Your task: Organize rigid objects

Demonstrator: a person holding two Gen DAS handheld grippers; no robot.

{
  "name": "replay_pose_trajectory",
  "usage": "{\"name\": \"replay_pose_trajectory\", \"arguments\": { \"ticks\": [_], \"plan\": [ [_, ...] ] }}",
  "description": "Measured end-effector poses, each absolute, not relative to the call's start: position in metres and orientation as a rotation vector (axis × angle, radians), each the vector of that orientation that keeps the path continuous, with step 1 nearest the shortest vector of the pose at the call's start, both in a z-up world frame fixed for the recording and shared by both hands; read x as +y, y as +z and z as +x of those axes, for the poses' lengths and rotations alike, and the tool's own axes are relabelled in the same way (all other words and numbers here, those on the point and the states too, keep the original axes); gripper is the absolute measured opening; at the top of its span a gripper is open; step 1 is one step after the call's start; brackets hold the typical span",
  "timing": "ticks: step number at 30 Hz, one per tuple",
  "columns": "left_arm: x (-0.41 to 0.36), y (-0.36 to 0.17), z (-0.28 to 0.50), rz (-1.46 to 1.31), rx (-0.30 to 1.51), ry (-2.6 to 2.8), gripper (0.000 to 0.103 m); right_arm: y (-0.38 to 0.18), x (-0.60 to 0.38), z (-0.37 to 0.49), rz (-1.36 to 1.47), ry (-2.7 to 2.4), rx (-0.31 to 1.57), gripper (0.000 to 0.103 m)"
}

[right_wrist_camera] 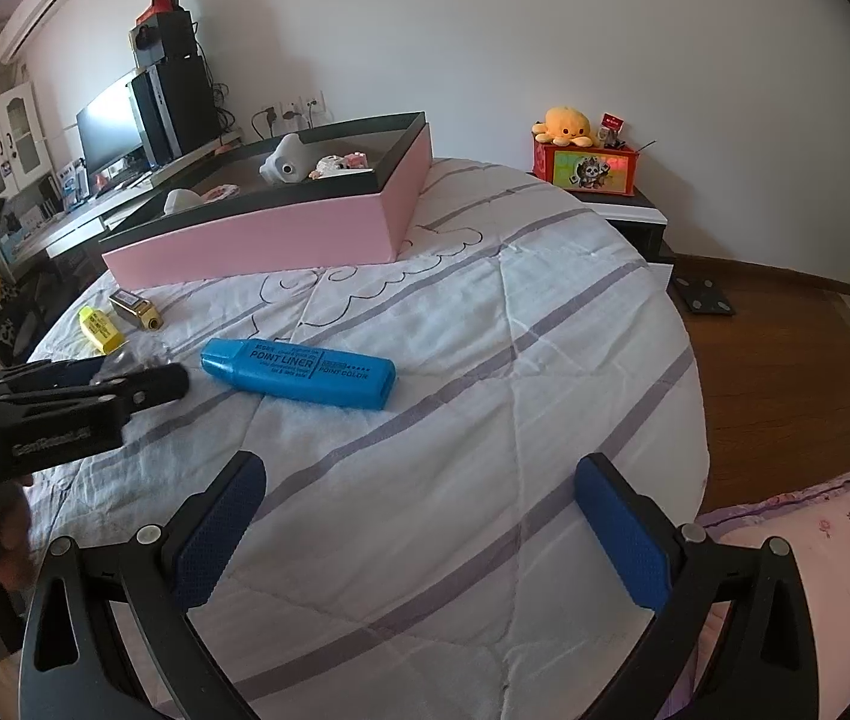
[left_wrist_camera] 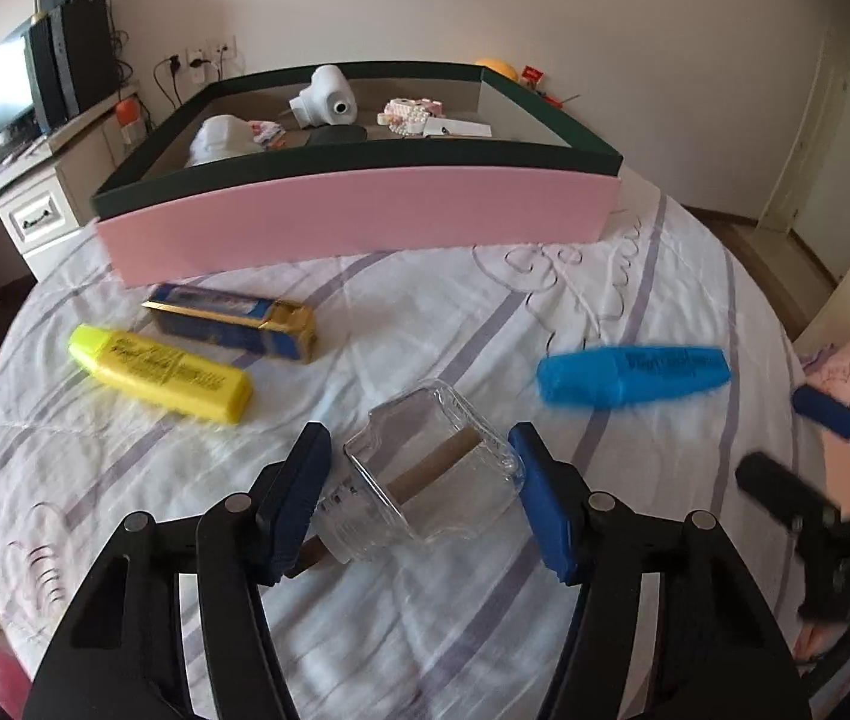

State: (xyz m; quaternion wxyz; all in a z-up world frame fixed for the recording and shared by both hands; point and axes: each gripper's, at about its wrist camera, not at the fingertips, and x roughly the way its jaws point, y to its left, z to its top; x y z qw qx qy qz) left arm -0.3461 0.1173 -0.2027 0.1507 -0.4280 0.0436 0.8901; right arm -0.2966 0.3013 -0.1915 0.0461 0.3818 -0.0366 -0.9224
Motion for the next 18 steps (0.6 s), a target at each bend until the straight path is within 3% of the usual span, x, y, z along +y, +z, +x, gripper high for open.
{"name": "replay_pose_trajectory", "arguments": {
  "ticks": [11, 13, 15, 18],
  "plan": [
    [0.052, -0.201, -0.307, -1.238, 0.127, 2.590, 0.063, -0.192, 0.273, -0.304, 1.192, -2.783, -0.028, 0.103],
    [0.046, -0.202, -0.305, -1.238, 0.117, 2.584, 0.069, -0.193, 0.269, -0.309, 1.208, -2.768, -0.019, 0.103],
    [0.040, -0.202, -0.301, -1.237, 0.111, 2.598, 0.090, -0.194, 0.266, -0.314, 1.217, -2.762, 0.005, 0.103],
    [0.031, -0.203, -0.294, -1.242, 0.082, 2.626, 0.097, -0.195, 0.262, -0.321, 1.230, -2.742, 0.043, 0.103]
  ]
}}
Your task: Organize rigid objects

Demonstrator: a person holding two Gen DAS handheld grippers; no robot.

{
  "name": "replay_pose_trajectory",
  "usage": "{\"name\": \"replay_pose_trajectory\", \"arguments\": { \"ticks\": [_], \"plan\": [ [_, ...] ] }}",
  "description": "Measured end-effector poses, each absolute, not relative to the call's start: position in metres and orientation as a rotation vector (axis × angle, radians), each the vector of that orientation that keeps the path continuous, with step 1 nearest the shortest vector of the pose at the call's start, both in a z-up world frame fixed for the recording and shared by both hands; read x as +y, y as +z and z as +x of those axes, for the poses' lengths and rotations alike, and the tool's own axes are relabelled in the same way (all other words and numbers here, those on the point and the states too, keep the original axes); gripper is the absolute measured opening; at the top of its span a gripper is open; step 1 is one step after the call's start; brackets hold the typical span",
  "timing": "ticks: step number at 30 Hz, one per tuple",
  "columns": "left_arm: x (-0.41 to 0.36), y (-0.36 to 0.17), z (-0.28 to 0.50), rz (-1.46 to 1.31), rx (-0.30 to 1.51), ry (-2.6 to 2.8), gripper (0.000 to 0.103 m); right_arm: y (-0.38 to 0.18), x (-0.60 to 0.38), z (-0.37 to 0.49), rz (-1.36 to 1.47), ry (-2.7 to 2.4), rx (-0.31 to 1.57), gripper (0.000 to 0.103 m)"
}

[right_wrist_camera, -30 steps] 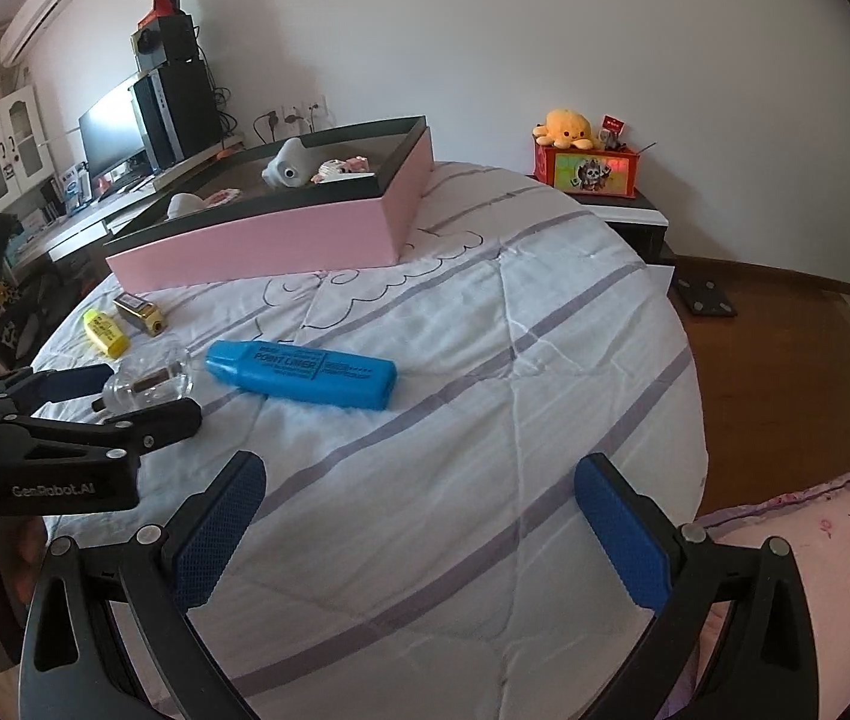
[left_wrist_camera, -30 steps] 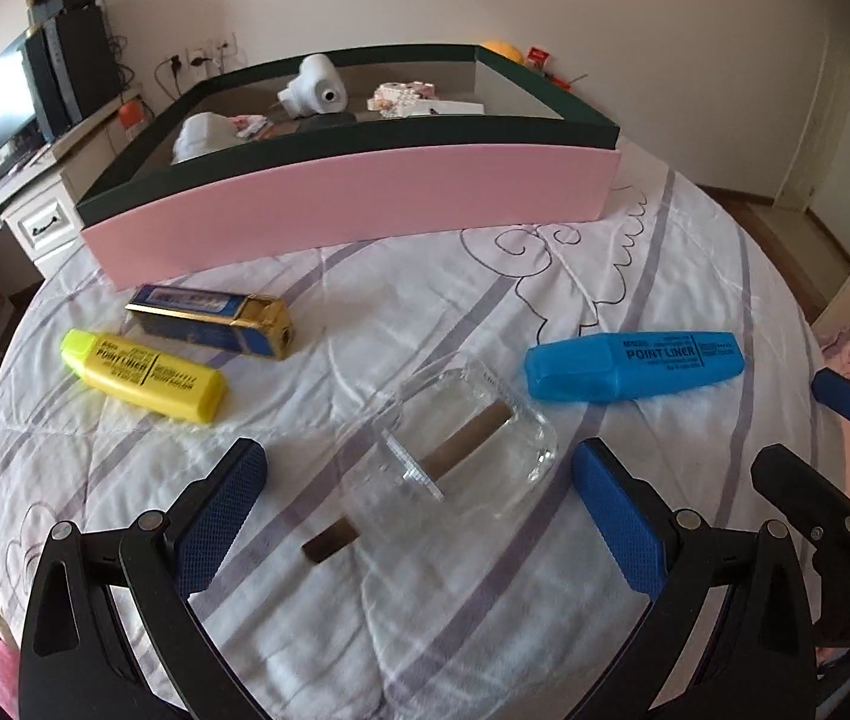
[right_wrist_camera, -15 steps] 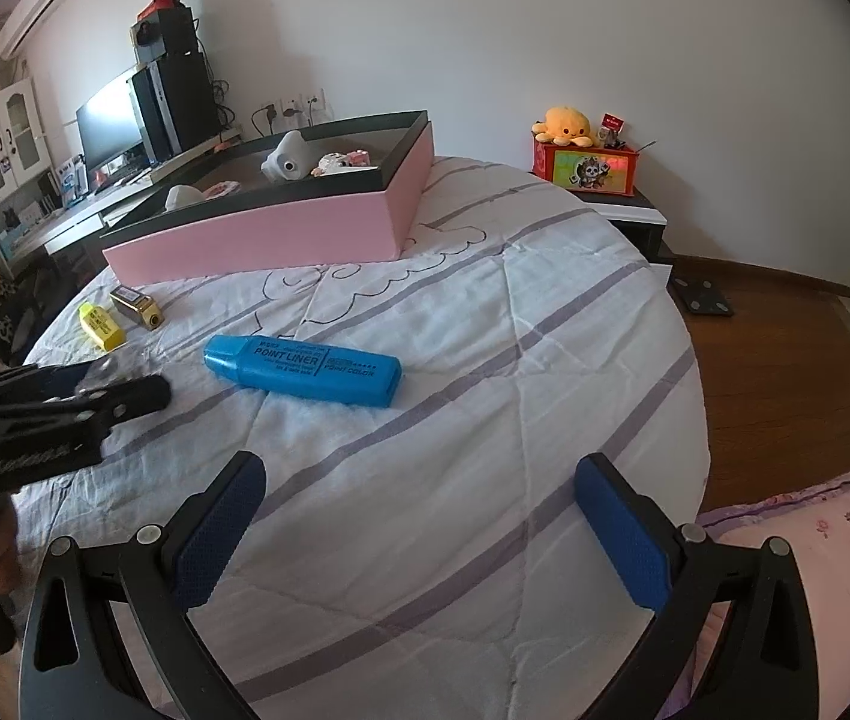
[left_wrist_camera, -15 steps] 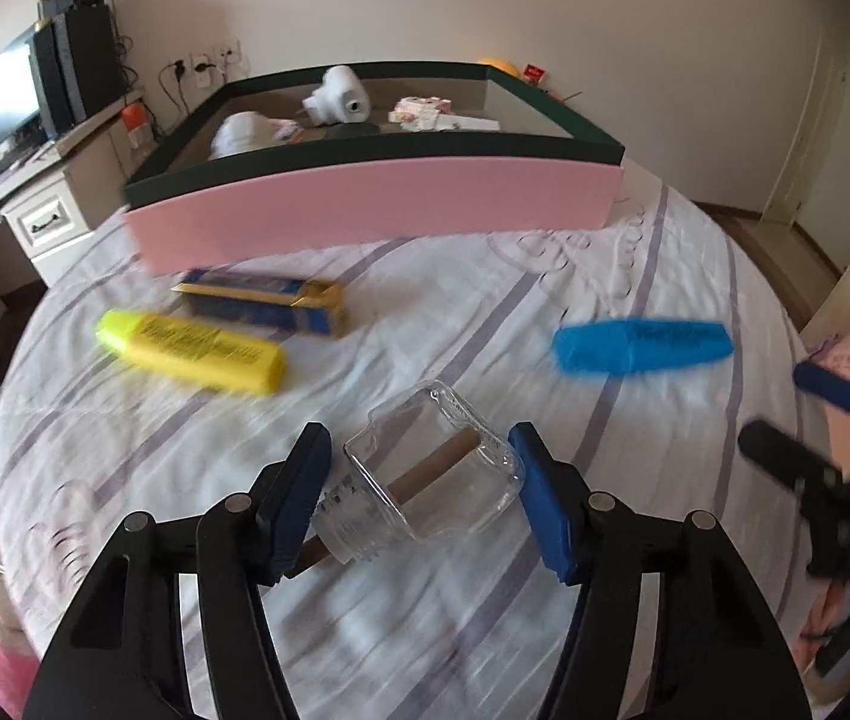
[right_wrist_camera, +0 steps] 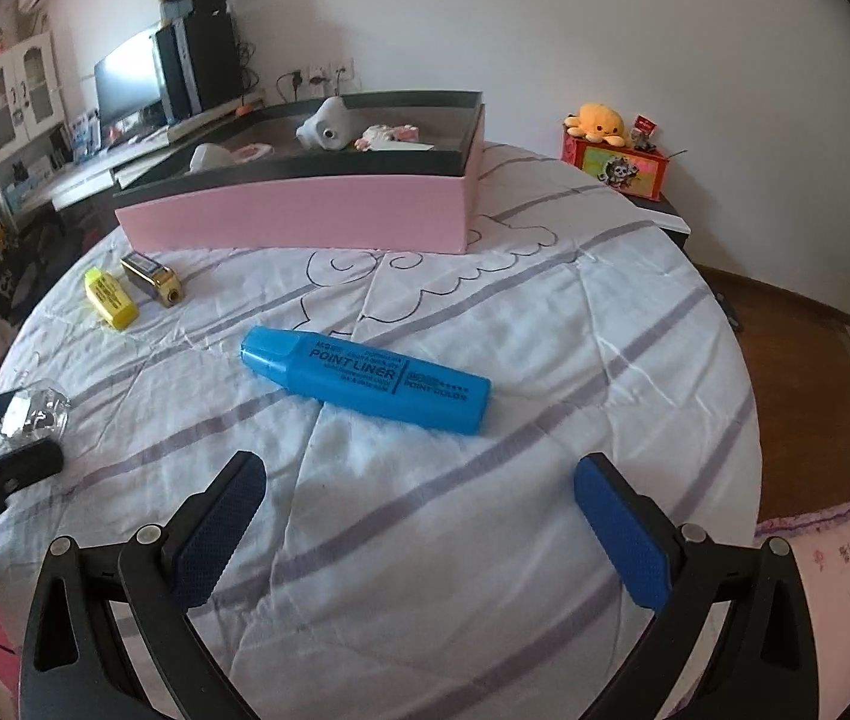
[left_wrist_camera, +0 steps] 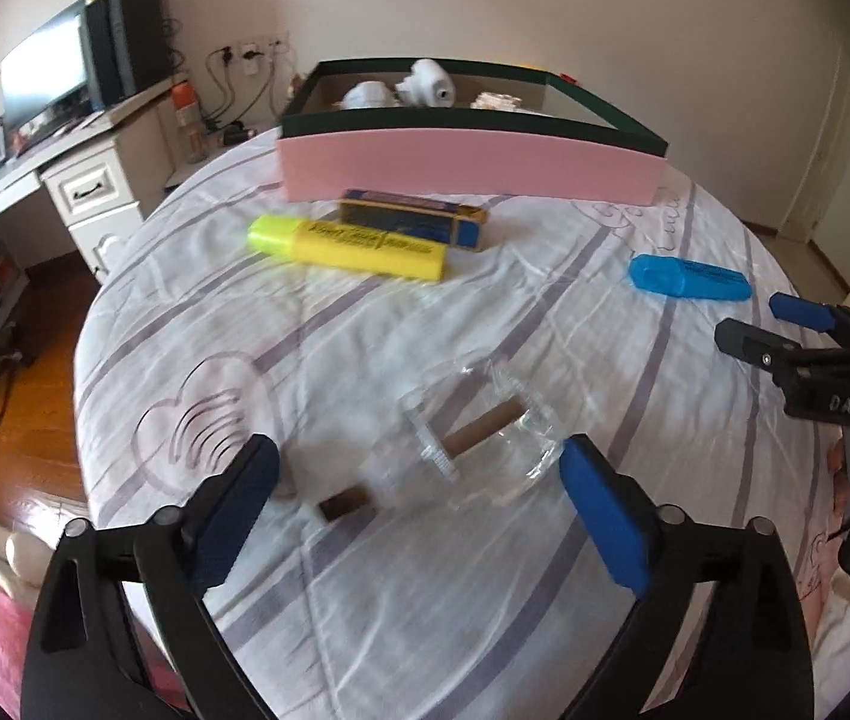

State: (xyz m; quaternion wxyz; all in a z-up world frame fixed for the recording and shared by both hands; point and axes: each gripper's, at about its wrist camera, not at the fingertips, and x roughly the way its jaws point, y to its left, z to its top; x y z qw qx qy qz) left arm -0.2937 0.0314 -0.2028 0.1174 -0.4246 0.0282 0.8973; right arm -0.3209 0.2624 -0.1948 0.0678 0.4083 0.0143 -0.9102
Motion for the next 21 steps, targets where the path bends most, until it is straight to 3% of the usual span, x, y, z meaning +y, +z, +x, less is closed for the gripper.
{"name": "replay_pose_trajectory", "arguments": {
  "ticks": [3, 16, 21],
  "plan": [
    [0.023, -0.207, -0.292, -1.247, 0.004, 2.619, 0.099, -0.195, 0.262, -0.326, 1.247, -2.730, 0.065, 0.103],
    [0.035, -0.211, -0.296, -1.207, 0.114, 2.642, 0.100, -0.197, 0.255, -0.360, 1.242, -2.559, 0.290, 0.103],
    [0.027, -0.208, -0.291, -1.226, 0.088, 2.634, 0.100, -0.198, 0.253, -0.360, 1.252, -2.511, 0.249, 0.098]
  ]
}}
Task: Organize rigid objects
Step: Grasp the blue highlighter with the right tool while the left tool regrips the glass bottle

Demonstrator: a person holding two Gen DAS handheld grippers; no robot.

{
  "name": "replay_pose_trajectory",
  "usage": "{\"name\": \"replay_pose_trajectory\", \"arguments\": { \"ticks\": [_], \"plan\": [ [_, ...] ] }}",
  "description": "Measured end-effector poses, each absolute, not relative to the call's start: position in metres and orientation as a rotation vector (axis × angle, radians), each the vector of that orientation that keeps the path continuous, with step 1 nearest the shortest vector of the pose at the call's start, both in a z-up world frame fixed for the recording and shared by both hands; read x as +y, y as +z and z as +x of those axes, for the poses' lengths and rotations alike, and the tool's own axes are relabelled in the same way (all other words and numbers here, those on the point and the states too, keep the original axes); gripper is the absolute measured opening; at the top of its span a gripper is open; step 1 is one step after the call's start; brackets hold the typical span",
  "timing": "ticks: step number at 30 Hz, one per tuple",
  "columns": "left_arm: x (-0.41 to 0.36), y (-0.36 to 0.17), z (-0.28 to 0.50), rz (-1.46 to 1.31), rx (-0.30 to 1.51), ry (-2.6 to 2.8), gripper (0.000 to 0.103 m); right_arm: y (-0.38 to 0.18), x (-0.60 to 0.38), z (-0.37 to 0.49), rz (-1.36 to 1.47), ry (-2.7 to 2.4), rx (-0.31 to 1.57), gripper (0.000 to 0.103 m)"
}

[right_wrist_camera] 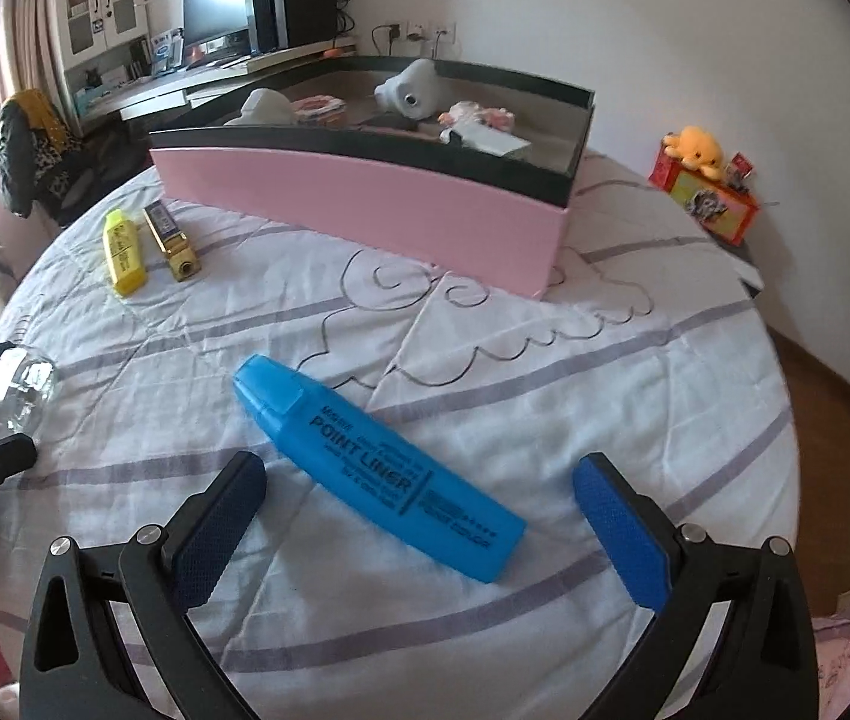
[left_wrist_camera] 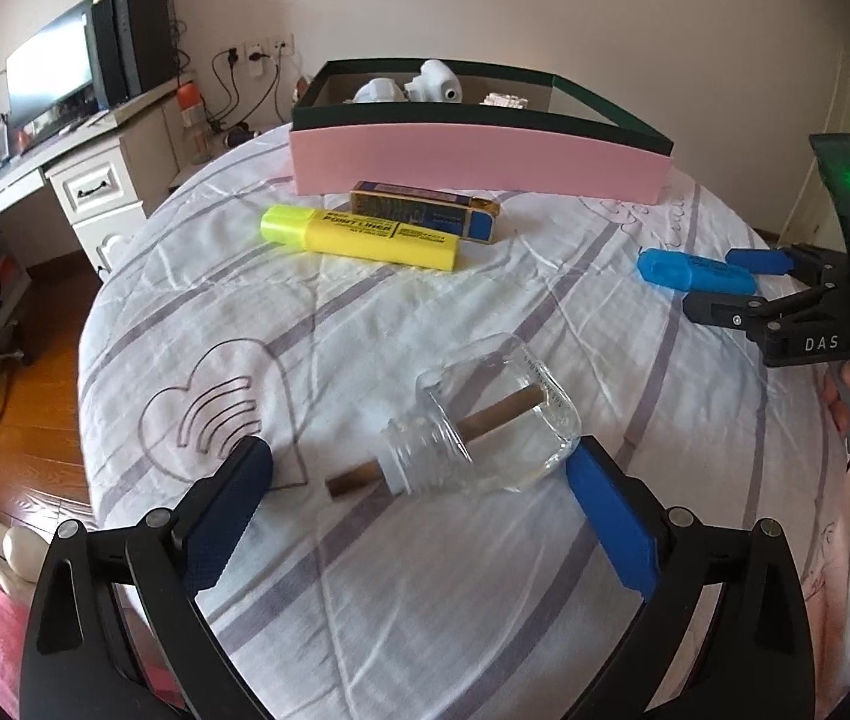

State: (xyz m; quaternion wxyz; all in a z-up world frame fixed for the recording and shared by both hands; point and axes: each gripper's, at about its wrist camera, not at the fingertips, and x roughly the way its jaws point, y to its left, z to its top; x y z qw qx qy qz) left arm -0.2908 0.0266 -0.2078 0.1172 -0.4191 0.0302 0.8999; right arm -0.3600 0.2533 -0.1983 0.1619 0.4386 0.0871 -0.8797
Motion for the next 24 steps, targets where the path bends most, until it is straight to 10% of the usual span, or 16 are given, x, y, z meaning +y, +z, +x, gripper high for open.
{"name": "replay_pose_trajectory", "arguments": {
  "ticks": [8, 24],
  "plan": [
    [0.015, -0.205, -0.277, -1.251, 0.092, 2.660, 0.100, -0.191, 0.245, -0.332, 1.254, -2.504, 0.203, 0.047],
    [0.000, -0.196, -0.269, -1.237, -0.161, 2.687, 0.101, -0.188, 0.211, -0.301, 1.222, -2.519, 0.159, 0.045]
  ]
}}
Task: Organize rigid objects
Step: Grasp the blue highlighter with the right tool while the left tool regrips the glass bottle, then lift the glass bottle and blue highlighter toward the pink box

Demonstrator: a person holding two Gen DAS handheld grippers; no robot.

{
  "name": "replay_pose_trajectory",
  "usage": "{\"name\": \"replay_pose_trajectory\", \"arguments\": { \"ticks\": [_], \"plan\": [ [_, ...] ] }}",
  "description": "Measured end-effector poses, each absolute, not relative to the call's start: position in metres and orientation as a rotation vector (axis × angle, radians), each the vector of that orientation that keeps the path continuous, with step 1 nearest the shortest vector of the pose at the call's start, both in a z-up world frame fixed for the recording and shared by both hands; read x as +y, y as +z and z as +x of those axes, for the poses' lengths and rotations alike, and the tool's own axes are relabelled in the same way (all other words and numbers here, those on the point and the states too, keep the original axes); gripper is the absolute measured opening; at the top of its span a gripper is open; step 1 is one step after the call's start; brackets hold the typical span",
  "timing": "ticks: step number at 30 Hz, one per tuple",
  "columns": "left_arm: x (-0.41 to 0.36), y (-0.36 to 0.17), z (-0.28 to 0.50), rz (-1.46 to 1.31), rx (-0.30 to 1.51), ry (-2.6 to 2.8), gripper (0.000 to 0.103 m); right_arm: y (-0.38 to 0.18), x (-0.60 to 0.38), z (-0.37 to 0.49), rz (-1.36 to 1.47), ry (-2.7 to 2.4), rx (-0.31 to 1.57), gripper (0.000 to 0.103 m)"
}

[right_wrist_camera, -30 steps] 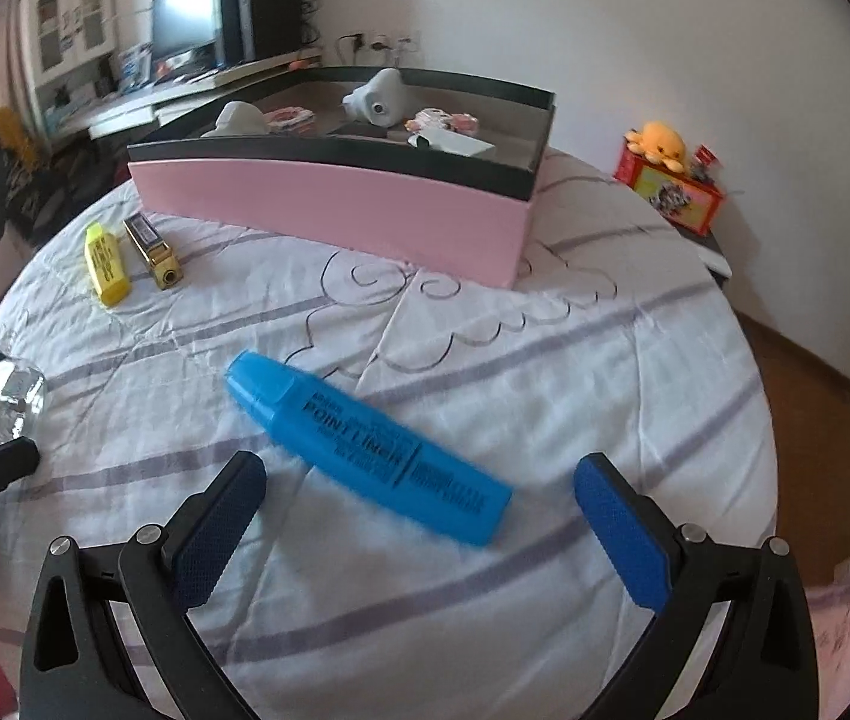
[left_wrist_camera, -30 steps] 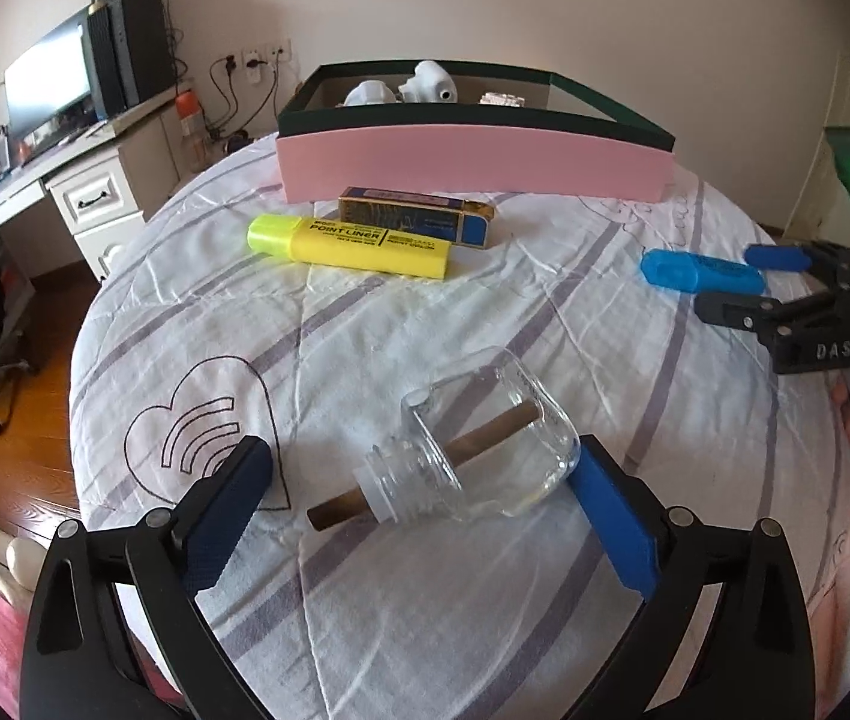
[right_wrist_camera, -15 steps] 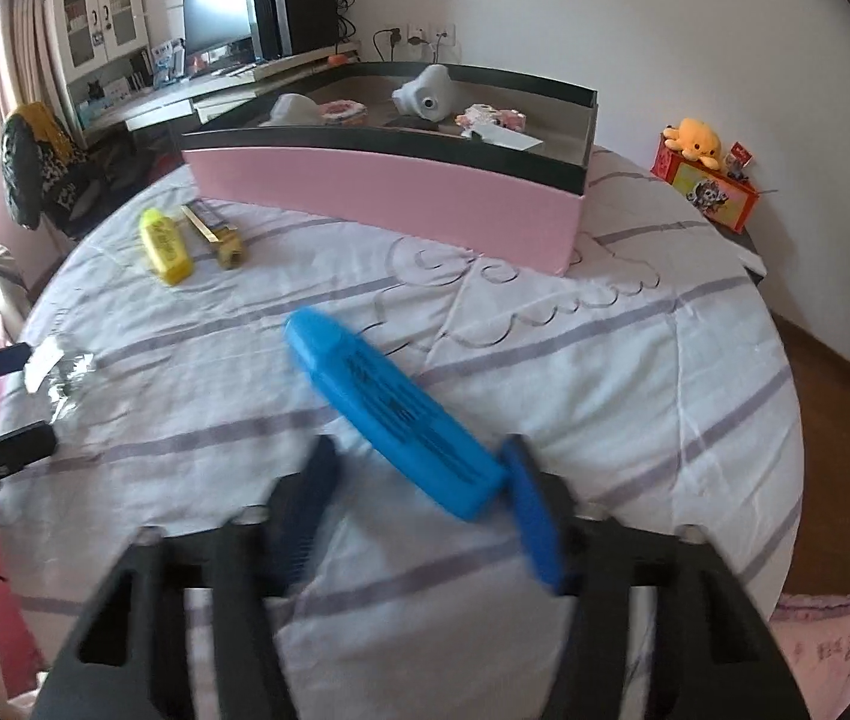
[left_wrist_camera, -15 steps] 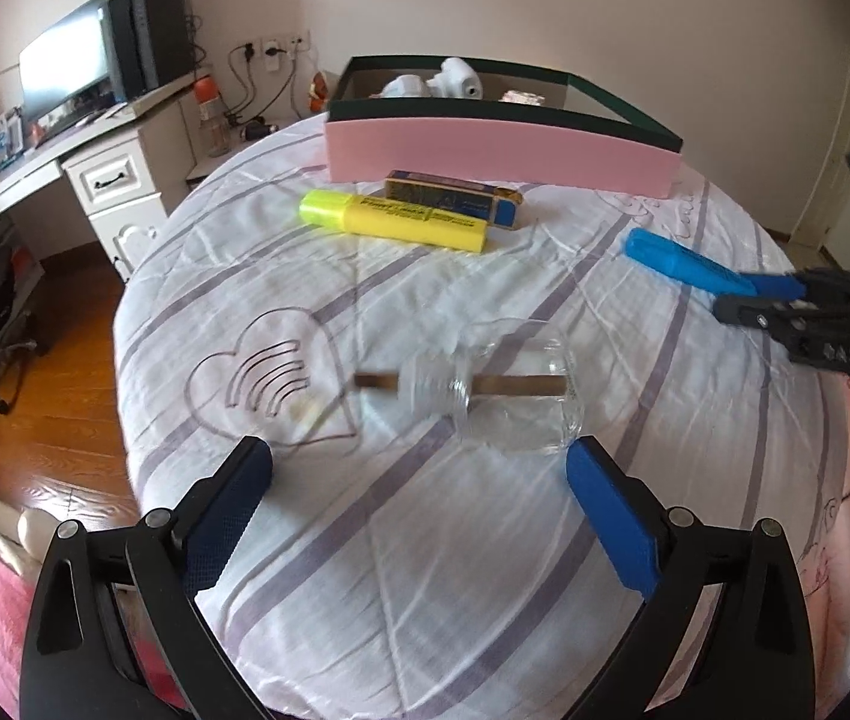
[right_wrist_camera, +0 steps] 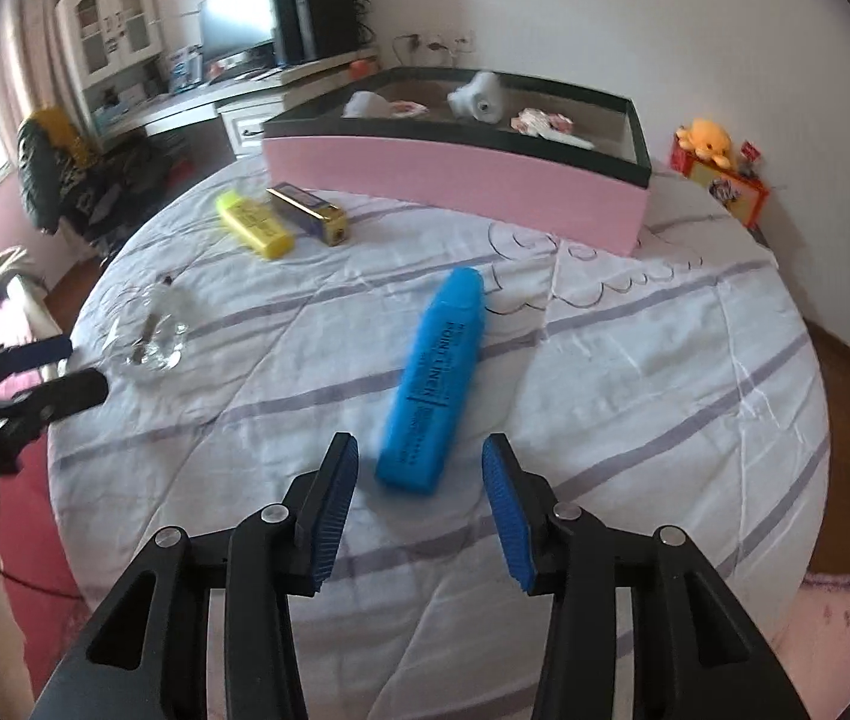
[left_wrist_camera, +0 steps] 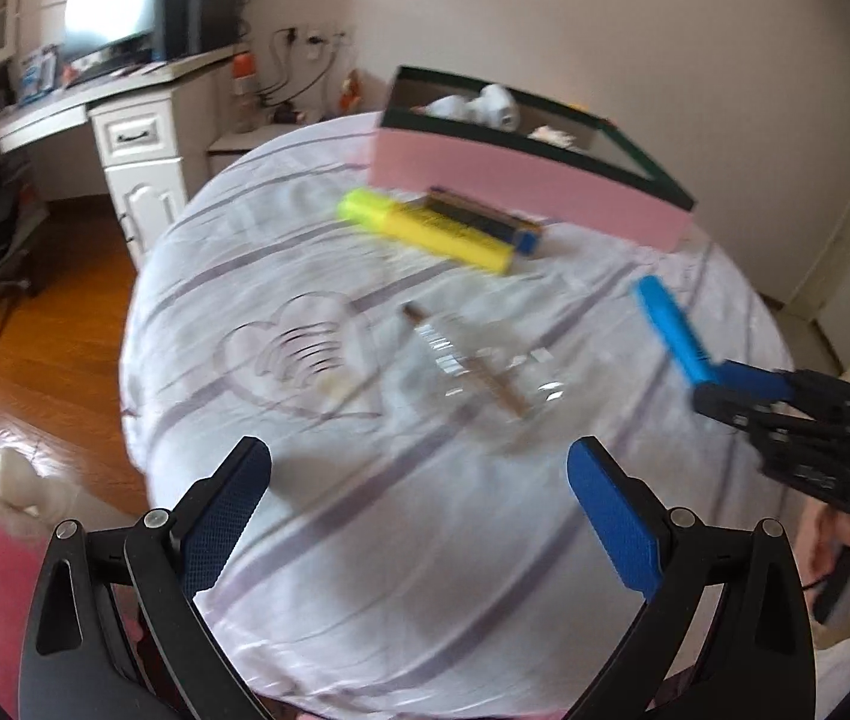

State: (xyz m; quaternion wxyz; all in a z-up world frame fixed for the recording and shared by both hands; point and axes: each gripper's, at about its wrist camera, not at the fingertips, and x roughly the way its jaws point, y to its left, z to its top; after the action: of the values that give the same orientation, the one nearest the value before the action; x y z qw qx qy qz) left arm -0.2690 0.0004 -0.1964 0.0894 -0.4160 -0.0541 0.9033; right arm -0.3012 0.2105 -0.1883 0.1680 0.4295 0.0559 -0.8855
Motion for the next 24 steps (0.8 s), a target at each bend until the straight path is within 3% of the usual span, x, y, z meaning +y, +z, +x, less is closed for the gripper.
{"name": "replay_pose_trajectory", "arguments": {
  "ticks": [6, 14, 15, 17, 19, 22, 23, 24],
  "plan": [
    [0.027, -0.204, -0.299, -1.331, -0.241, 2.747, 0.102, -0.191, 0.210, -0.317, 1.228, -2.577, 0.094, 0.045],
    [0.030, -0.211, -0.303, -1.331, -0.096, 2.807, 0.100, -0.193, 0.206, -0.325, 1.225, -2.606, 0.095, 0.045],
    [0.028, -0.211, -0.301, -1.325, -0.054, 2.801, 0.097, -0.193, 0.208, -0.326, 1.223, -2.597, 0.077, 0.044],
    [0.023, -0.211, -0.294, -1.309, 0.026, 2.789, 0.094, -0.193, 0.213, -0.326, 1.221, -2.594, 0.048, 0.034],
    [0.013, -0.208, -0.288, -1.300, 0.029, 2.796, 0.084, -0.194, 0.217, -0.325, 1.221, -2.598, 0.047, 0.027],
    [0.005, -0.206, -0.287, -1.276, 0.008, 2.791, 0.065, -0.194, 0.219, -0.320, 1.211, -2.601, 0.048, 0.027],
    [0.004, -0.205, -0.287, -1.248, 0.004, 2.783, 0.053, -0.194, 0.218, -0.317, 1.206, -2.608, 0.052, 0.027],
    [0.003, -0.205, -0.288, -1.233, -0.005, 2.762, 0.050, -0.194, 0.217, -0.316, 1.206, -2.607, 0.056, 0.027]
  ]
}}
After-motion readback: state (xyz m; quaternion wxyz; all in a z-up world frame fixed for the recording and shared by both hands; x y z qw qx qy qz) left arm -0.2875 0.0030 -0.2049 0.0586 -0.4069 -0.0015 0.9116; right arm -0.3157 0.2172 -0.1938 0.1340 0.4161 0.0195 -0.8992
